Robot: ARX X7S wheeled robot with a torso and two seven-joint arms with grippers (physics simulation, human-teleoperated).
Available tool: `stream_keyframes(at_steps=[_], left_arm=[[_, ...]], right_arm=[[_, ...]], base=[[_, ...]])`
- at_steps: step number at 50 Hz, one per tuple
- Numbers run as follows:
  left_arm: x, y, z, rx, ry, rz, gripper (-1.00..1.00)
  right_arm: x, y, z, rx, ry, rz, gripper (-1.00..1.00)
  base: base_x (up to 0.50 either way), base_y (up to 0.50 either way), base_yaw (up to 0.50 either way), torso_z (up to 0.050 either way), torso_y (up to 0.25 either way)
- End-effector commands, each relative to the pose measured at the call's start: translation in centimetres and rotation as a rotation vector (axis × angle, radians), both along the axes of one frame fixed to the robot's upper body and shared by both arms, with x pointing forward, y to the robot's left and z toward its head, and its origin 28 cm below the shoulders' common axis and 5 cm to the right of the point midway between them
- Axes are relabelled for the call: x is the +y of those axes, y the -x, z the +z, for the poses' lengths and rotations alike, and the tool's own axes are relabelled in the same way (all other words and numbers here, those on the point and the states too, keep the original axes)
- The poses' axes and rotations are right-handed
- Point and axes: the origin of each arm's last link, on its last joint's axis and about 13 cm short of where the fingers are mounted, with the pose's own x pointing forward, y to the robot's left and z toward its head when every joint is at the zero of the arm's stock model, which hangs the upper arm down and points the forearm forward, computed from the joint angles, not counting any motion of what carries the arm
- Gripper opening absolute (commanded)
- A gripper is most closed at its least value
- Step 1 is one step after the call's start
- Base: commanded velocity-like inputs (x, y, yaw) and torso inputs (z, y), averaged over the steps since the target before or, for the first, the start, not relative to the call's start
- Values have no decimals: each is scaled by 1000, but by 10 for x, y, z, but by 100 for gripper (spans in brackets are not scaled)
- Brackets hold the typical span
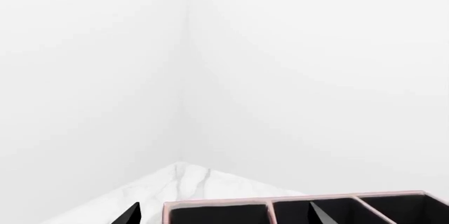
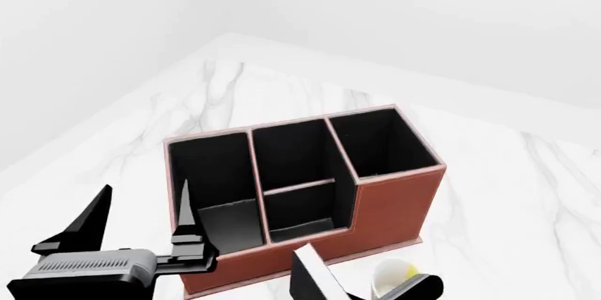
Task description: Pick up the book and place it in the right compartment of the caddy.
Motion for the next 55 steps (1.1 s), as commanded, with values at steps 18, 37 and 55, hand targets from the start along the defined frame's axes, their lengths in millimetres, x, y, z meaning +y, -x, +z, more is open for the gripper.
stream_keyframes(at_steps=[18,37,55], left_arm=[[0,0,0,1,2,3,100],[1,0,1,3,5,1,100],[2,-1,1,2,10,3,100]], right_arm=[[-11,10,42,-103,31,3,-100],[-18,7,92,-225,60,-29,-100],[-27,-6,166,-383,85,-67,-100]], base=[[0,0,0,0,1],[0,0,0,0,1],[0,0,0,0,1]])
